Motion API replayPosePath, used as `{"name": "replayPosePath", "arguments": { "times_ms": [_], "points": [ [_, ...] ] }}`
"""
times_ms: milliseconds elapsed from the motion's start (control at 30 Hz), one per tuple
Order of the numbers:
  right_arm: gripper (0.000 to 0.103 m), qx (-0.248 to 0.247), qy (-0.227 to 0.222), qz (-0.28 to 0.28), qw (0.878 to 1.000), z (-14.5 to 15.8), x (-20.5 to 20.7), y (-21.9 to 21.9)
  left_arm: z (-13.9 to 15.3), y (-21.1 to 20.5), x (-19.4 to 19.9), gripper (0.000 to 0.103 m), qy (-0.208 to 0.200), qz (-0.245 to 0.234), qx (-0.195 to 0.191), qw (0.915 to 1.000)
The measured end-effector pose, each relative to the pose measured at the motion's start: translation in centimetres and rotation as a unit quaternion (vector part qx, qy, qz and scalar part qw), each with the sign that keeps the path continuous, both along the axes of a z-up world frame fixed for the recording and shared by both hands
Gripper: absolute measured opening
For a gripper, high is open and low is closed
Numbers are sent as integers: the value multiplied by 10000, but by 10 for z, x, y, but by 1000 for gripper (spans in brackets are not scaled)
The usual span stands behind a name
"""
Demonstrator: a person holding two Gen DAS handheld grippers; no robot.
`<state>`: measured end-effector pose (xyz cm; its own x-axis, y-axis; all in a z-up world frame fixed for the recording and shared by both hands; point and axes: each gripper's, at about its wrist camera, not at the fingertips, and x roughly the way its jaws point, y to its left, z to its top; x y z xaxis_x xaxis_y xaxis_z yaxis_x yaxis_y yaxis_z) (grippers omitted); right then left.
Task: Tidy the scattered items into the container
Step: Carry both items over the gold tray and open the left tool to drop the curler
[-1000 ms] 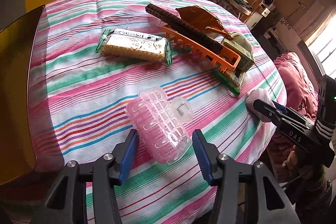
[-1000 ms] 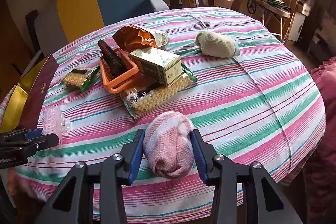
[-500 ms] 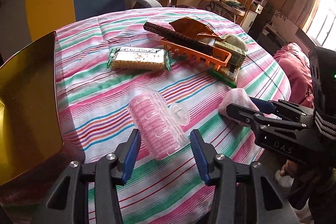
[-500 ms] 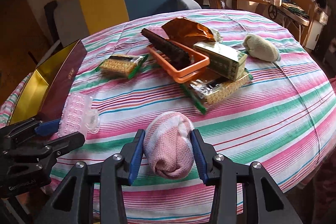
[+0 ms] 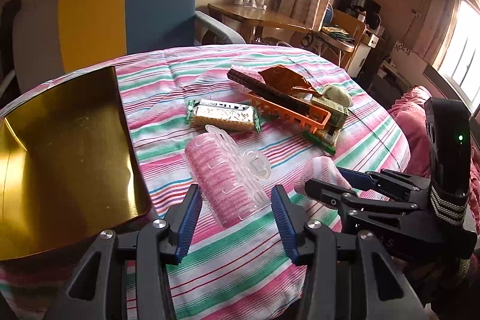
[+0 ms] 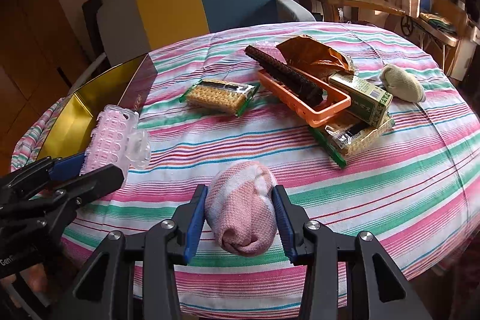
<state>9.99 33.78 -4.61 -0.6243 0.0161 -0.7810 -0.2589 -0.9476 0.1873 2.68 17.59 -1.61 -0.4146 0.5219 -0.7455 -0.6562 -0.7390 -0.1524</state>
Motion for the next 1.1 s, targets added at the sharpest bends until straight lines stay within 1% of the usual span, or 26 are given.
{"name": "replayPosePath", "arguments": {
  "times_ms": [200,267,367,467,633,733,867,1100],
  "points": [
    [44,34,197,204,9996,15,-8,-20,13,-25,-5,49,243,499,-83,9984],
    [44,68,298,347,9989,22,-14,-30,18,-35,-6,49,409,690,-160,9966],
    [44,120,445,581,9972,32,-26,-48,23,-56,-12,49,487,1036,-194,9932],
    [44,166,578,827,9948,43,-41,-68,25,-82,-23,49,480,1428,-193,9884],
    [44,265,773,1225,9891,57,-67,-106,27,-134,-42,49,439,2136,-124,9759],
    [44,285,865,1420,9857,62,-80,-126,25,-158,-49,49,437,2421,-127,9692],
    [44,270,916,1604,9824,65,-93,-148,22,-178,-54,49,466,2634,-164,9634],
    [44,308,884,1783,9795,59,-109,-177,10,-187,-66,49,478,2751,-331,9596]
  ]
}}
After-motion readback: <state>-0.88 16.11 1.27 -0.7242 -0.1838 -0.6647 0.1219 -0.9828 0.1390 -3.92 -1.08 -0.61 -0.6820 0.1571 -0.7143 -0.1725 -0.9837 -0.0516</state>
